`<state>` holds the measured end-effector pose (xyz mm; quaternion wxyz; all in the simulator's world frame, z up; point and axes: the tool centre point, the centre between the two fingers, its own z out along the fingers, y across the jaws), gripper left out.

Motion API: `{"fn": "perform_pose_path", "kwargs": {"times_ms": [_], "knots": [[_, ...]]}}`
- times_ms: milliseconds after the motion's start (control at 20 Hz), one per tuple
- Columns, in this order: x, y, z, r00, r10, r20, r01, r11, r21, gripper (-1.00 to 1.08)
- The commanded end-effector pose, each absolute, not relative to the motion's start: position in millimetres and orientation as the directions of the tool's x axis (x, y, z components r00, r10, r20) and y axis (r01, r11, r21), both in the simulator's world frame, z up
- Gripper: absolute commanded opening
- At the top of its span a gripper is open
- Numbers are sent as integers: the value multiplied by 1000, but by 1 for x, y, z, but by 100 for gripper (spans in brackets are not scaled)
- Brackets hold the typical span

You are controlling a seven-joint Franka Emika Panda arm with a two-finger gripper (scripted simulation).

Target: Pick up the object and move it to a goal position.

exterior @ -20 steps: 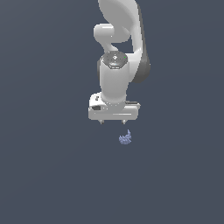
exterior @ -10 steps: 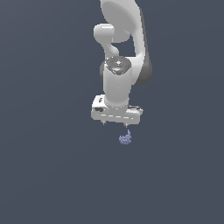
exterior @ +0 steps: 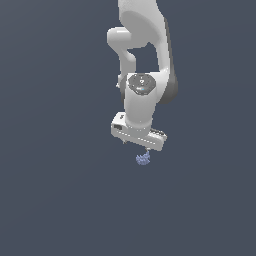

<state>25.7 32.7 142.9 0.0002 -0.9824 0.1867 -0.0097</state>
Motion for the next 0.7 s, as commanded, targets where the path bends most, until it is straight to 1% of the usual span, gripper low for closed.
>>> {"fn": "perform_pose_path", "kwargs": {"times_ms": [0,650], "knots": [[27,38,137,905,-426,16,-426,-905,-5,100],[31,62,109,724,-690,3,-690,-724,-5,100]]}}
